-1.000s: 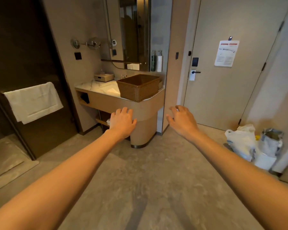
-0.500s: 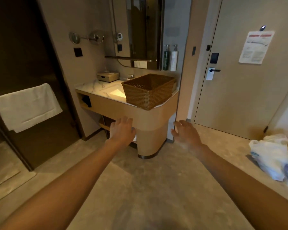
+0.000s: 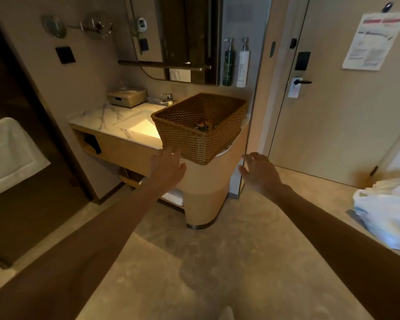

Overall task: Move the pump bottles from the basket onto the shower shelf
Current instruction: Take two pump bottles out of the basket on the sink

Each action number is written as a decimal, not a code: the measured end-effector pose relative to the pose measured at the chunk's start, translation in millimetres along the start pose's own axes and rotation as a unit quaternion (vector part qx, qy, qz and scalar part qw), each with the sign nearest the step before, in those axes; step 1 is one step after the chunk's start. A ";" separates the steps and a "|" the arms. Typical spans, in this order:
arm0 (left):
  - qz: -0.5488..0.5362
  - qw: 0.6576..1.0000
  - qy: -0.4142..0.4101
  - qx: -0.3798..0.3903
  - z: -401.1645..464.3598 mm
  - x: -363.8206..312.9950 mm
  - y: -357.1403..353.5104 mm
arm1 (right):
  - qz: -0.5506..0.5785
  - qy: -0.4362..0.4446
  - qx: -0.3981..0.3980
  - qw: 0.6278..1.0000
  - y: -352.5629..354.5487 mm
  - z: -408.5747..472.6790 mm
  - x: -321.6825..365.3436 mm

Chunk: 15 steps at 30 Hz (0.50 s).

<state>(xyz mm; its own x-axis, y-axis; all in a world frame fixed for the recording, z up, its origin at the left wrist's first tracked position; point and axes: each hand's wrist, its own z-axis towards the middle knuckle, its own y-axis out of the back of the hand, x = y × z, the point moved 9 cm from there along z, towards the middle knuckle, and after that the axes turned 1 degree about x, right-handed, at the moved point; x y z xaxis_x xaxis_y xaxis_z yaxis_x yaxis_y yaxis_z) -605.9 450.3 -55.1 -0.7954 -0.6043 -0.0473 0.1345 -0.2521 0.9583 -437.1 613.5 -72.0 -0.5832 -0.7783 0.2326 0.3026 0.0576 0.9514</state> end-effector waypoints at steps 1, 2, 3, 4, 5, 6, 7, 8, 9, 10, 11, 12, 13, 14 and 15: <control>-0.011 1.000 -0.002 -0.009 21.4 3.2 -4.1 | 0.003 0.006 -0.012 1.000 0.7 23.0 0.2; -0.015 1.000 -0.006 -0.019 43.1 5.2 -8.2 | 0.011 0.012 -0.028 0.999 2.1 45.5 0.1; -0.016 0.999 -0.010 -0.027 65.0 6.8 -12.4 | 0.019 0.020 -0.042 0.999 2.4 67.4 -0.9; -0.017 0.999 -0.013 -0.030 86.4 8.7 -16.9 | 0.027 0.029 -0.048 0.998 0.8 87.9 -2.5; -0.019 0.999 -0.016 -0.028 107.6 10.9 -21.4 | 0.033 0.037 -0.046 0.998 -2.3 107.9 -5.2; -0.018 0.999 -0.020 -0.025 129.0 13.9 -25.5 | 0.036 0.043 -0.040 0.998 -6.4 127.9 -9.4; -0.013 0.999 -0.024 -0.025 149.6 17.9 -29.1 | 0.037 0.047 -0.036 0.998 -9.8 147.9 -14.3; -0.006 0.999 -0.025 -0.029 169.3 23.4 -31.5 | 0.040 0.052 -0.036 0.997 -11.7 167.8 -18.9; -0.002 0.999 -0.024 -0.037 188.7 29.9 -33.2 | 0.045 0.053 -0.043 0.997 -11.9 187.9 -22.7; -0.001 0.999 -0.020 -0.045 207.1 36.8 -34.4 | 0.052 0.052 -0.051 0.996 -11.0 207.2 -24.5; -0.003 0.999 -0.014 -0.050 224.2 43.3 -36.6 | 0.063 0.052 -0.057 0.995 -10.3 225.3 -23.8; -0.006 0.999 -0.007 -0.047 240.1 49.2 -41.0 | 0.073 0.059 -0.061 0.994 -10.8 242.3 -20.7; -0.007 0.999 -0.003 -0.040 254.7 53.8 -47.3 | 0.078 0.068 -0.062 0.993 -13.3 258.2 -16.5; -0.006 0.999 -0.001 -0.034 269.5 57.6 -54.3 | 0.077 0.077 -0.062 0.992 -17.1 274.6 -12.5; -0.004 1.000 -0.002 -0.029 285.6 60.8 -60.6 | 0.075 0.081 -0.061 0.992 -20.8 292.1 -9.1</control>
<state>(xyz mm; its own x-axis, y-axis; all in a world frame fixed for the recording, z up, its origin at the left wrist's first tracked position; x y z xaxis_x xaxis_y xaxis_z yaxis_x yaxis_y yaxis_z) -831.2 644.7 -35.6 -0.7985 -0.5996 -0.0545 0.1621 -0.3013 0.9396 -658.2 802.0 -35.0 -0.4001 -0.8572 0.3244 0.4706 0.1116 0.8753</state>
